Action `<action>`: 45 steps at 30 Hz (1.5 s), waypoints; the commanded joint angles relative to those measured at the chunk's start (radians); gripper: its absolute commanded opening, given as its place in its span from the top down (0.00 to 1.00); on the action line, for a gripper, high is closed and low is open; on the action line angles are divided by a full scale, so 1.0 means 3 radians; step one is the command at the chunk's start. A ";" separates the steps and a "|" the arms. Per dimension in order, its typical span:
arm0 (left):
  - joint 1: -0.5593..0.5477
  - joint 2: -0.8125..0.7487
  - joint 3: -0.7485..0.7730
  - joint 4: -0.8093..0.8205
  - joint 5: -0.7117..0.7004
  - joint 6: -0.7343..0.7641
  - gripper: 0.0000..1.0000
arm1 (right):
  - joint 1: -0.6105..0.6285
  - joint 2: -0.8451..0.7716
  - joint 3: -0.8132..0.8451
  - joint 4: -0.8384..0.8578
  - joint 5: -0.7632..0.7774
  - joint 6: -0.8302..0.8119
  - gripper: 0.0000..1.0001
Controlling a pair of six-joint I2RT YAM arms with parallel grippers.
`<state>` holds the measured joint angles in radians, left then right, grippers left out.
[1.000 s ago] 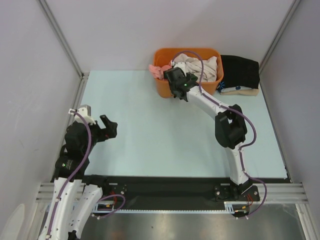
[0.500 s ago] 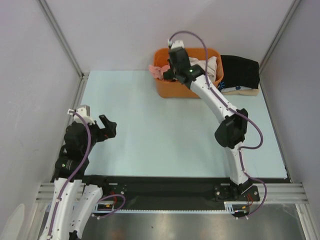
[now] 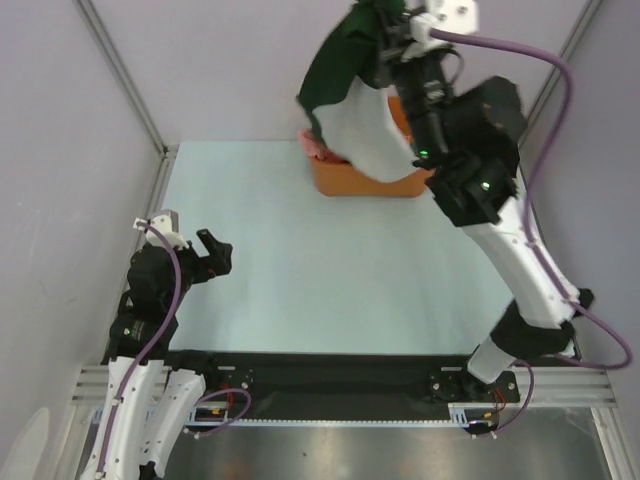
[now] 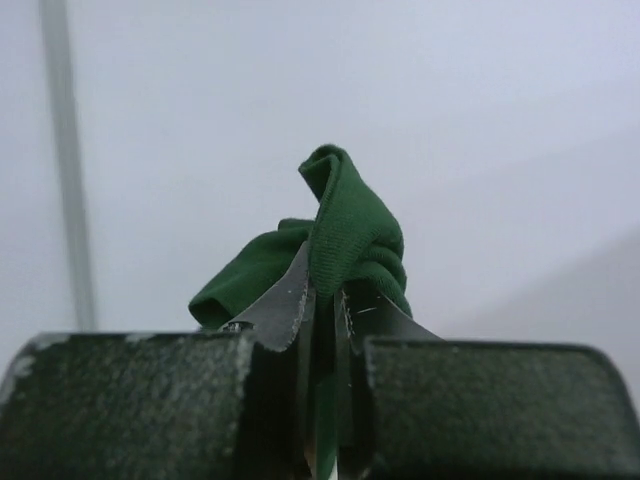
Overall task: Fold and stack the t-shirts
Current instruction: Flatten the tshirt out
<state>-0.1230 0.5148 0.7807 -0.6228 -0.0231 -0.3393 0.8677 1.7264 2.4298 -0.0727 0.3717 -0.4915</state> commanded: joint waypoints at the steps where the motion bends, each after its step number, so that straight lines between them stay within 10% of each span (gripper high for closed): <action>1: 0.0037 0.0012 -0.0020 0.0087 -0.0010 0.0011 0.00 | -0.0065 -0.0578 -0.0835 0.0640 0.0366 -0.0315 1.00; 7: 0.0037 0.0058 -0.0015 0.0082 -0.0010 0.0011 0.00 | -0.0065 -0.1994 -0.2968 0.1525 0.1459 0.0139 1.00; 13: 0.0037 0.0079 -0.0020 0.0102 0.0036 0.0021 0.00 | -0.0381 -0.3369 -0.4523 0.0331 0.2023 0.2038 1.00; 20: -0.0065 0.0375 -0.0086 0.0240 0.0577 -0.0375 0.00 | -0.0622 -0.3837 -0.4796 -0.1398 0.1957 0.3187 1.00; 30: -0.2221 0.1738 -0.0374 0.1507 -0.0373 -0.1108 0.00 | -0.0668 -0.4113 -0.5062 -0.1880 0.1701 0.3586 1.00; 45: -0.2893 0.4189 0.0971 0.2193 -0.0276 -0.1395 0.11 | -0.0673 -0.4415 -0.5405 -0.1818 0.1185 0.3439 1.00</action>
<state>-0.9756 1.7077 0.9955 -0.0319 -0.1074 -0.7147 0.6697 0.4217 0.8078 -0.6460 0.7506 0.5484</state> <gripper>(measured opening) 0.904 0.054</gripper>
